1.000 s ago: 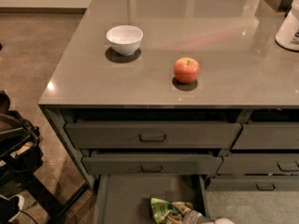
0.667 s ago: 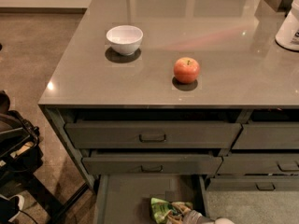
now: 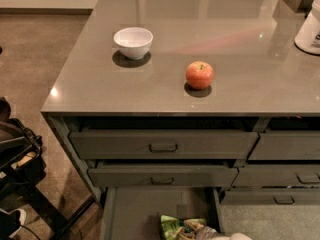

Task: Pick green rice chip bag from bottom drawer and place on counter

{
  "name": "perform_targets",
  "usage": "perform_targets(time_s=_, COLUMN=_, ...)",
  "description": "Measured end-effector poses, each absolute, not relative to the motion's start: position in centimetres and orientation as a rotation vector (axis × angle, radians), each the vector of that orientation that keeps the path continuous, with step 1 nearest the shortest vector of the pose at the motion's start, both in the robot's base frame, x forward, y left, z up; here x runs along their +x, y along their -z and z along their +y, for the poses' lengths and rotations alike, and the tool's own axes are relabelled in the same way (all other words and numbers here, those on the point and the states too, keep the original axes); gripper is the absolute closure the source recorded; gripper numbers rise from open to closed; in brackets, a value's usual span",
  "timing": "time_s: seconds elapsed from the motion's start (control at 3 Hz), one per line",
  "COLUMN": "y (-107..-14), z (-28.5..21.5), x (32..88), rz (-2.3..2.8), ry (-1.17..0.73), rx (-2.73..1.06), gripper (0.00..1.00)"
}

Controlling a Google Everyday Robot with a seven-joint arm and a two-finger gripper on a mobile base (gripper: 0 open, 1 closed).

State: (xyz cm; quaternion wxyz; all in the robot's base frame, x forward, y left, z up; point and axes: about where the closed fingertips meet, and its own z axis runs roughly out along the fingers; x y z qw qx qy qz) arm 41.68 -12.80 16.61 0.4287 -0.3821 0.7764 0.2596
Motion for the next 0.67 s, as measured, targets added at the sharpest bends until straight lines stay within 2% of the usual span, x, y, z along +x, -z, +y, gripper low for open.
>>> perform_targets(time_s=0.33, y=-20.9, z=-15.2, x=40.6, rz=2.005, ry=-0.571, rx=-0.962, gripper=1.00)
perform_targets(time_s=0.67, y=-28.5, z=-18.2, x=40.2, rz=2.015, ry=-0.411, rx=-0.941, gripper=1.00)
